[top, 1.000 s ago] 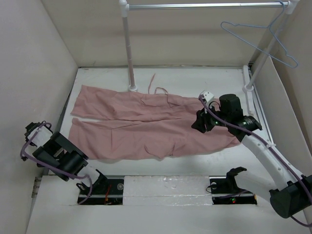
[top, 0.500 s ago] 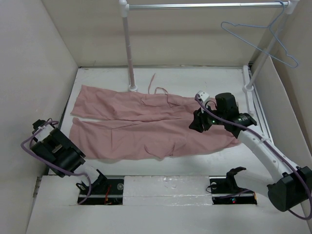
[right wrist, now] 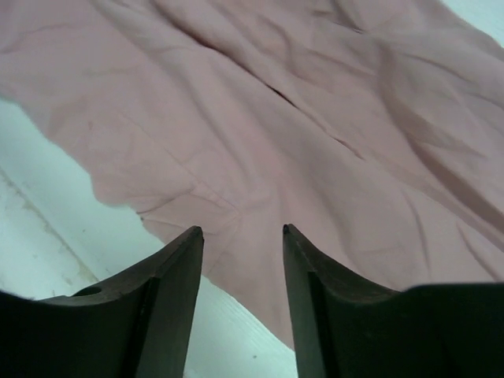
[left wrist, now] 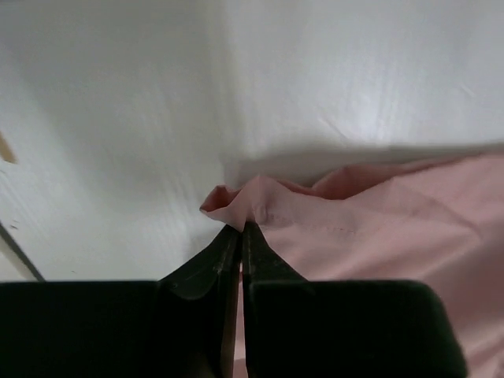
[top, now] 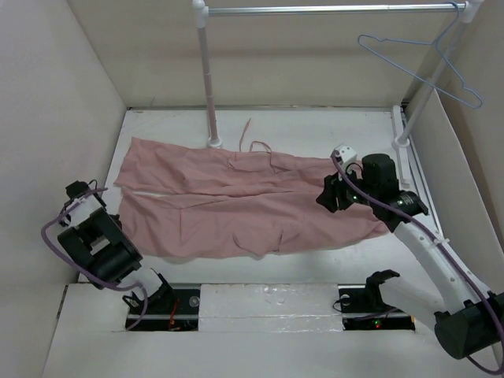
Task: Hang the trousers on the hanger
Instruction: Fold the trousers at the center of the board.
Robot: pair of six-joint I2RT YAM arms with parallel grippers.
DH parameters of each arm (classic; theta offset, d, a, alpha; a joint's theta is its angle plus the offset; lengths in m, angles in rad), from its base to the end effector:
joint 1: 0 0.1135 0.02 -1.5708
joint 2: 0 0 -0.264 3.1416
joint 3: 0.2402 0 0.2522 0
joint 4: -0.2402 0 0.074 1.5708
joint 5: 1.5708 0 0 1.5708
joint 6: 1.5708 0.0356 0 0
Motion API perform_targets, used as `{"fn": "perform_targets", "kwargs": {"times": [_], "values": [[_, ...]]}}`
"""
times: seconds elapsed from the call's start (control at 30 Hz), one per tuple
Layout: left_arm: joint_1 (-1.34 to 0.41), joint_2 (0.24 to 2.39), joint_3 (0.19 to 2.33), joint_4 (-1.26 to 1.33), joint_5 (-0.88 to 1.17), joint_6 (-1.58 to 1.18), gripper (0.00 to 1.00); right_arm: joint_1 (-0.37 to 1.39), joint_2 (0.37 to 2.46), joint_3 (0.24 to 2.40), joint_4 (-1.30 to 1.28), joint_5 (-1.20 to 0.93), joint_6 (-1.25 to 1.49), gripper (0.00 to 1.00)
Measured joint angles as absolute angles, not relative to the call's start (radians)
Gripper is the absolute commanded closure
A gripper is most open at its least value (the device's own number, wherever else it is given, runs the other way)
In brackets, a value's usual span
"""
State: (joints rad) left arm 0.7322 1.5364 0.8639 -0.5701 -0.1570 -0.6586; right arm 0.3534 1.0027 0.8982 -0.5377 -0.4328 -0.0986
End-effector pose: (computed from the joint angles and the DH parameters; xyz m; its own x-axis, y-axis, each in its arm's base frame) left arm 0.2009 0.1880 0.1683 -0.1297 -0.9294 -0.3455 -0.9827 0.1670 -0.0802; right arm 0.1947 0.0877 0.3065 -0.4973 -0.2787 -0.8216 -0.6815 0.7115 0.1712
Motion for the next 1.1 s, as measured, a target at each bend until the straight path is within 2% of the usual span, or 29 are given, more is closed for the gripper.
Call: {"fn": "perform_targets", "kwargs": {"times": [0.03,0.17,0.33,0.53,0.77,0.9,1.1], "values": [[0.710,1.518,0.863,-0.572,-0.140,-0.662,1.00,0.339,0.985,0.898,-0.551,-0.412,-0.091,0.43],[0.624,1.327,0.868,-0.568,-0.078,-0.674,1.00,0.231,0.940,0.900,-0.632,-0.315,-0.070,0.38],[0.611,1.124,0.980,-0.601,-0.049,-0.665,1.00,0.147,0.955,0.909,-0.754,-0.130,-0.028,0.43],[0.609,1.123,1.073,-0.607,-0.049,-0.652,1.00,0.056,0.962,0.888,-0.846,0.007,0.028,0.46],[0.608,1.134,0.934,-0.514,0.038,-0.712,1.00,-0.196,1.048,0.795,-0.881,0.028,0.068,0.43],[0.608,1.136,0.857,-0.443,0.091,-0.738,1.00,-0.287,1.116,0.772,-0.828,-0.003,0.104,0.41],[0.601,1.138,0.793,-0.373,0.186,-0.785,1.00,-0.300,1.155,0.648,-0.641,-0.104,0.181,0.43]]}}
